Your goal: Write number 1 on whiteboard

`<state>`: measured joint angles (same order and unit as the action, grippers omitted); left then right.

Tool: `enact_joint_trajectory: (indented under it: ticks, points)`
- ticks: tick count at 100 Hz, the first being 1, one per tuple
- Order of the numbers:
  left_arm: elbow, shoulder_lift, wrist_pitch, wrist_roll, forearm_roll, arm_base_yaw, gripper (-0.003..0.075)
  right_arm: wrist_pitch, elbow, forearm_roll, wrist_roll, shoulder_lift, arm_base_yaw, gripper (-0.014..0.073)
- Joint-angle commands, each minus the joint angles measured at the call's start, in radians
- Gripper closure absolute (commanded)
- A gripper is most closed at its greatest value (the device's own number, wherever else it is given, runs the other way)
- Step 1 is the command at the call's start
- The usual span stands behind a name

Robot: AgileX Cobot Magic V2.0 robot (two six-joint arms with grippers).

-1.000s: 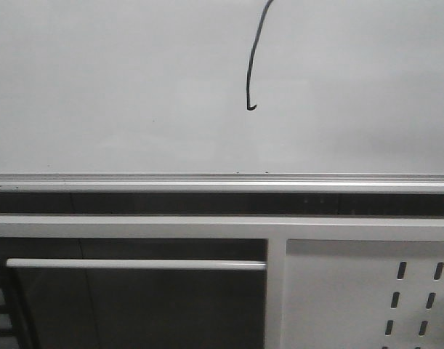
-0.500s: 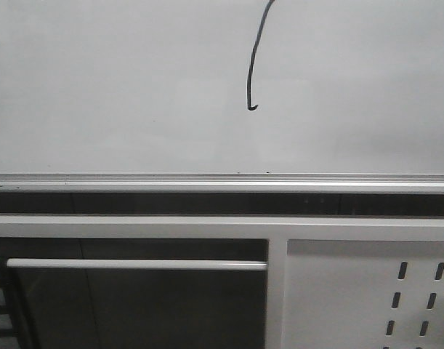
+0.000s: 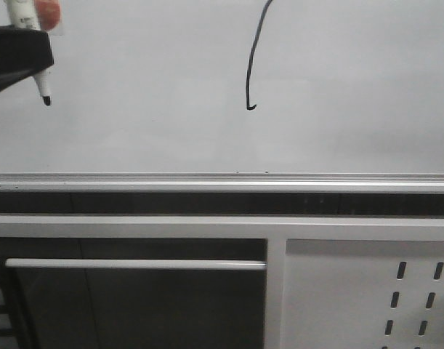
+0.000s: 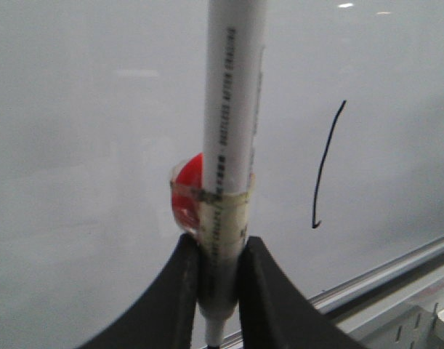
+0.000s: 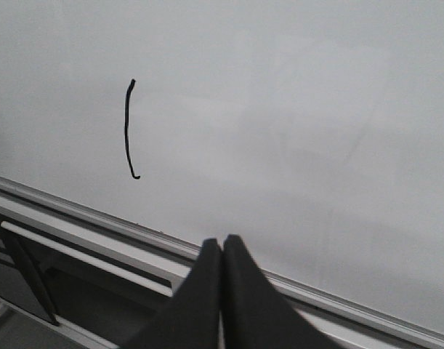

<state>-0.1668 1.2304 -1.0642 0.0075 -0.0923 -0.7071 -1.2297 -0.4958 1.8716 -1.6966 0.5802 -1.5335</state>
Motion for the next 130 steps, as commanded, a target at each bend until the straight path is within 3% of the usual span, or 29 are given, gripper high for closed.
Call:
enact_joint_trajectory:
  ticks: [1,43,54,130]
  points:
    - [-0.040,0.052,-0.172,0.008,-0.035,-0.010,0.0738,0.004,-0.023,-0.017,-0.007,0.005,0.005,0.0669]
    - [-0.135,0.196,-0.219,0.002,-0.031,-0.011,0.0738,0.004,-0.023,-0.017,-0.007,0.005,0.005,0.0669]
    - [-0.141,0.224,-0.221,-0.047,-0.029,-0.017,0.0738,0.004,-0.023,-0.017,-0.007,0.005,0.005,0.0669]
    - [-0.150,0.333,-0.291,-0.044,-0.091,-0.033,0.0738,0.004,-0.023,-0.017,-0.007,0.005,0.005,0.0669]
